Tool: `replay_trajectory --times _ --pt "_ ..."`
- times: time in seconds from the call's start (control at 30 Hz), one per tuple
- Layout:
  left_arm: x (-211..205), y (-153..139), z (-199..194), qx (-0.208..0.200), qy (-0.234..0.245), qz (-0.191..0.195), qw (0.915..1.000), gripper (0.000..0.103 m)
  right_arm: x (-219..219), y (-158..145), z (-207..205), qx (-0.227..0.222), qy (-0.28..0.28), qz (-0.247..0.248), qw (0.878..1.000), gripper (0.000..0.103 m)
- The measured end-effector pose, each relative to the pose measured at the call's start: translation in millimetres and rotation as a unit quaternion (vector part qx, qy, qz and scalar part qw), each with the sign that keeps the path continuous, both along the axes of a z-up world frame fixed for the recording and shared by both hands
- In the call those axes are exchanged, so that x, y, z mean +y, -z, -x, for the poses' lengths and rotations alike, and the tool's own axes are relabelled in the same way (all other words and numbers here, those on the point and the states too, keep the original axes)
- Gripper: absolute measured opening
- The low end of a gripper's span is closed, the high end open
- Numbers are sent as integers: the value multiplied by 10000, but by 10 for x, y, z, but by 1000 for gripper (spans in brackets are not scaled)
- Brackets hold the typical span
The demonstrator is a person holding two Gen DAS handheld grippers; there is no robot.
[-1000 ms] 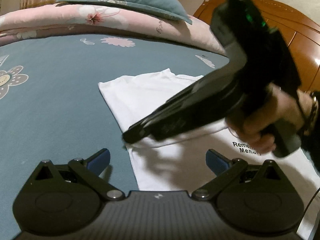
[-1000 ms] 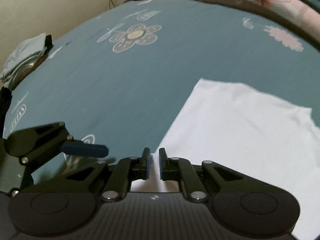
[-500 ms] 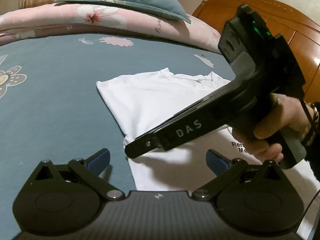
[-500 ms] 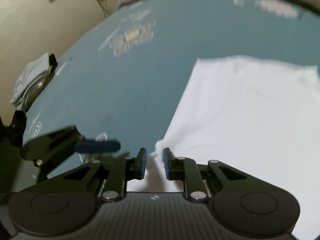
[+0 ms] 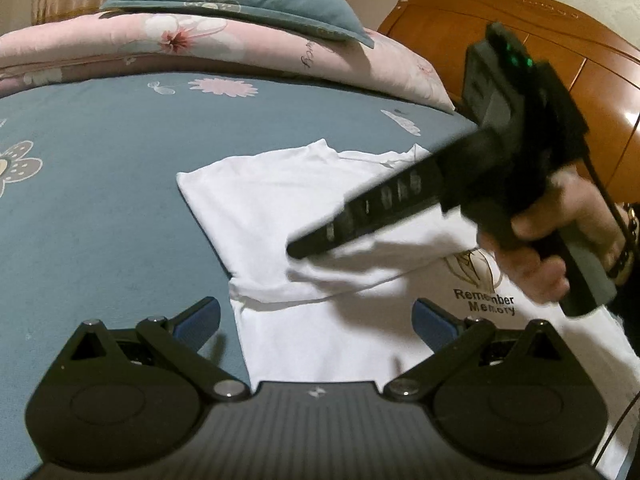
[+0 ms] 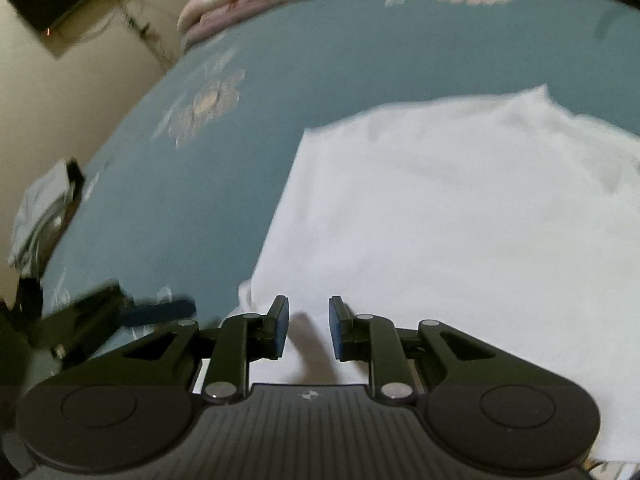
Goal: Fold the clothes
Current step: 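Move the open right tool across the shirt toward the remaining sleeve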
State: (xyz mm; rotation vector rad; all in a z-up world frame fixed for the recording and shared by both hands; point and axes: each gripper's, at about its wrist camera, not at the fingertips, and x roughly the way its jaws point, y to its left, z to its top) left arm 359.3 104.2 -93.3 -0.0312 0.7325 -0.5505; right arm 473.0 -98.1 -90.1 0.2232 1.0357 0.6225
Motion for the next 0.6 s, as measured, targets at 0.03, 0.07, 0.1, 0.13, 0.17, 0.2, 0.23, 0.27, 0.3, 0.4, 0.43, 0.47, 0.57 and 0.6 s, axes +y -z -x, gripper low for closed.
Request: replay_trajectory --times 0.03,0.07,0.1,0.13,0.17,0.2,0.23,0.27,0.3,0.4,0.43,0.47,0.57,0.6 --pt "0 2 -7 6 -22 8 10000 101 -24 -38 -45 -80 103 -24 9999 29" --pt "0 3 -14 12 -44 16 10000 101 -38 -54 -102 -116 220 -52 9997 29" --pt "2 6 -23 29 -72 22 10000 101 -48 -61 -163 -140 340 -82 9993 29" --pt "4 8 -29 42 -96 16 9999 101 -43 -53 -222 -158 433 -115 9989 29" --pt "5 11 -34 55 -118 9 9999 101 -23 -27 -285 -161 494 -138 9986 30" --pt "7 14 -39 67 -141 2 9999 101 -6 10 -348 -176 551 -132 9982 30" --pt "8 17 -44 76 -158 -7 9998 101 -2 52 -407 -220 614 -73 9978 30" --pt "8 18 -49 84 -183 -8 9998 101 -3 95 -466 -278 679 15 9973 30" --pt "13 16 -57 90 -226 0 9997 101 -20 124 -519 -378 803 97 9960 30" --pt "9 -6 -63 77 -242 43 9997 101 -217 90 -603 -454 1307 90 9903 30" --pt "3 -14 -60 64 -226 59 9997 101 -297 55 -595 -424 1391 43 9894 31" --pt "-6 -22 -53 39 -209 75 9997 101 -364 -2 -557 -440 1401 30 9892 33" --pt "-67 -52 -27 10 -148 128 9998 101 -542 -202 -396 -571 1335 148 9893 40" --pt "-102 -56 -22 13 -112 127 9999 101 -591 -263 -342 -602 1315 215 9893 40"
